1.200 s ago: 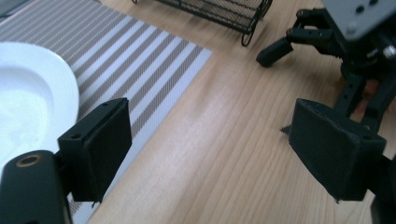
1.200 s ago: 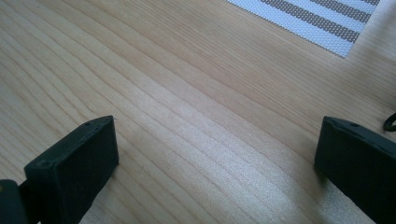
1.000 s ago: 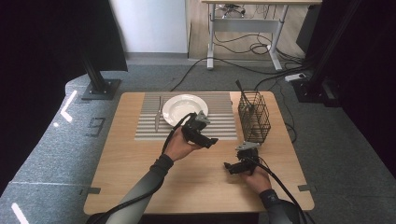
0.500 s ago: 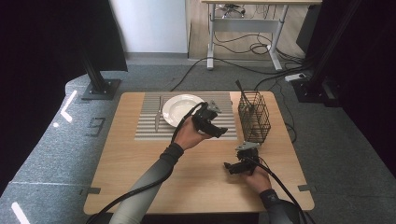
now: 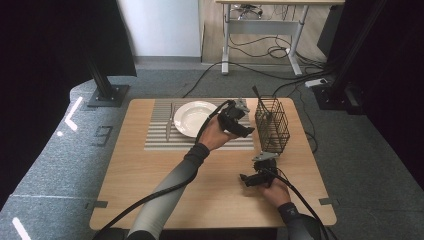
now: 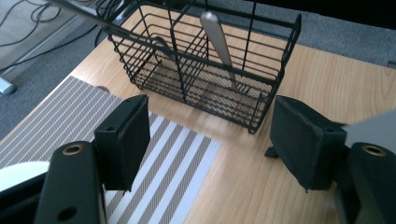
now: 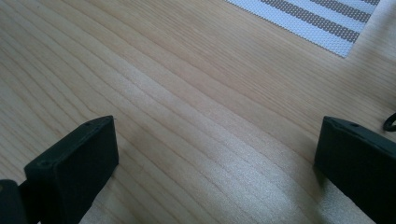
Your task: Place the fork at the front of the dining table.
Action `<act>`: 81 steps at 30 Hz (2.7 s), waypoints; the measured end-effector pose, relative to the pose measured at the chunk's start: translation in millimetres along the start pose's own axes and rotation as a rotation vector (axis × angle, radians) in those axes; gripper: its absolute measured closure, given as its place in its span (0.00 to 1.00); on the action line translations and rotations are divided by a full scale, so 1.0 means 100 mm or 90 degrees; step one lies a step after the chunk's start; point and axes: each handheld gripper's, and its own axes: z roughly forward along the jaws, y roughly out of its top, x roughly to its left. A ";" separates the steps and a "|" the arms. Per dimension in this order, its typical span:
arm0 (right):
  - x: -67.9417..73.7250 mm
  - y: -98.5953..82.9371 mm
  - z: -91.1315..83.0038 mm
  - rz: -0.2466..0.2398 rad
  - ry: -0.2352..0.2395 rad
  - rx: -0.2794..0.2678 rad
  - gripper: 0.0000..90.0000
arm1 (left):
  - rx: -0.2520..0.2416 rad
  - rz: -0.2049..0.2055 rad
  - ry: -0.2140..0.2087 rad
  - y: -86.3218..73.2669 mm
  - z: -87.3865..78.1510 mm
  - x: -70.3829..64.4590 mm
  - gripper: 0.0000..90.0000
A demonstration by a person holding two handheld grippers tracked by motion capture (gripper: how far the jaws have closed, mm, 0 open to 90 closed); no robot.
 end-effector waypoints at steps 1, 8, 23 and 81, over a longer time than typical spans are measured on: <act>0.00 0.00 0.00 0.000 0.000 0.000 0.00 | -0.002 -0.003 -0.003 0.02 0.02 0.01 0.34; 0.00 0.00 0.00 0.002 0.000 0.000 0.00 | -0.005 -0.003 -0.014 0.16 0.15 0.01 0.40; 0.00 0.00 0.00 0.002 0.001 0.002 0.00 | 0.023 -0.007 -0.018 0.38 0.45 -0.02 0.57; 0.01 0.00 0.00 0.003 0.004 0.003 0.00 | -0.058 0.029 -0.033 0.65 -0.79 -0.13 0.96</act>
